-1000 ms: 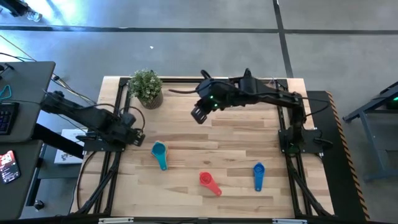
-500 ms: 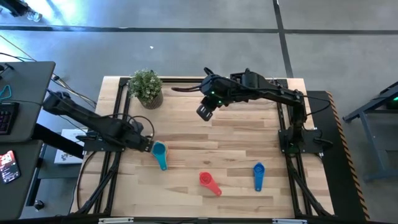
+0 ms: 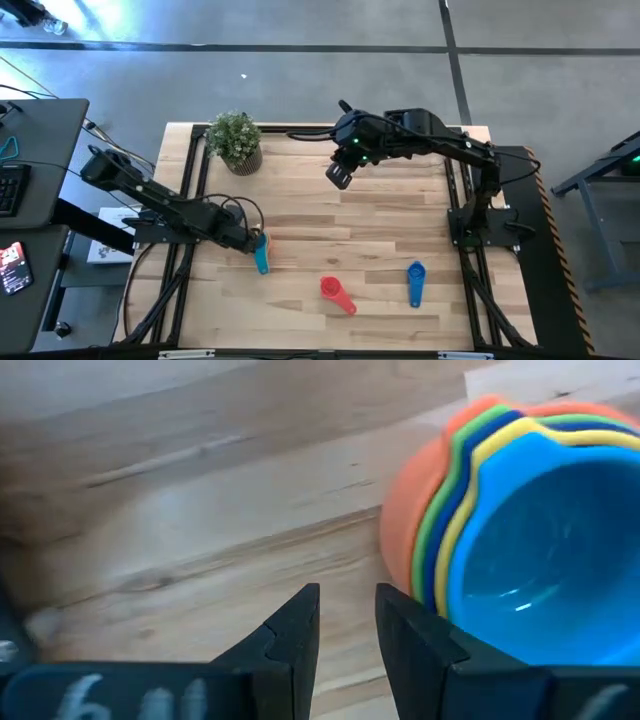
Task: Nest measuring cups in basket
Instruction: Adjust the nested measuring cups, then stack the red measuring cup on top of the light blue measuring cup
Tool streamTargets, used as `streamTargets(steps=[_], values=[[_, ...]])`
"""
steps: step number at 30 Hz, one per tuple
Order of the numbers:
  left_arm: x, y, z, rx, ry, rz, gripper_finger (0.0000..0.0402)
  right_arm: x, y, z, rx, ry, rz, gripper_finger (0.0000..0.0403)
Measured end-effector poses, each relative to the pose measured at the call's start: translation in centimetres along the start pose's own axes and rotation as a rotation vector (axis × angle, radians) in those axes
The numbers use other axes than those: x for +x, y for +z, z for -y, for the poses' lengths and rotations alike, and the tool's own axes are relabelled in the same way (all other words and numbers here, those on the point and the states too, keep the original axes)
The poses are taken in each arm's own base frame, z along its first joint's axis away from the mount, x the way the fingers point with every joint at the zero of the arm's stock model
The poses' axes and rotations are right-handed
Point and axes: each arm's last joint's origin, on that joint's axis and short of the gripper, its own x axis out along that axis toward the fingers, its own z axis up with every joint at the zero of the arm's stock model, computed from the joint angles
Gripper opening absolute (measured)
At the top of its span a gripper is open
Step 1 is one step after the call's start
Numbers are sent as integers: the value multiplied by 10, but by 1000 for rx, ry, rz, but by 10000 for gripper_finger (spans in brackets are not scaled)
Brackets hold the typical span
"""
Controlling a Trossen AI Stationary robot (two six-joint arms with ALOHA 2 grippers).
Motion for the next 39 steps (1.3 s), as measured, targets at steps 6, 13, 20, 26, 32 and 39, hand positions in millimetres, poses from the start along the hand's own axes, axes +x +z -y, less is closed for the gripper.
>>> streamTargets(steps=[6,13,20,26,32,39], values=[[13,-1,11,-8,-8,-1,90,-3,-1,1,0,0,1,75],[26,2,31,-13,-113,-5,90,-3,-1,1,-8,-3,-6,75],[37,9,51,-2,-205,1,90,-3,-2,2,-10,-5,-9,75],[38,16,68,68,-232,1,90,-3,-2,2,-7,-8,-17,75],[27,23,70,132,-234,-17,90,-4,-5,2,33,-5,-46,75],[-2,26,64,208,-233,-5,90,-13,-14,-17,46,62,-60,75]])
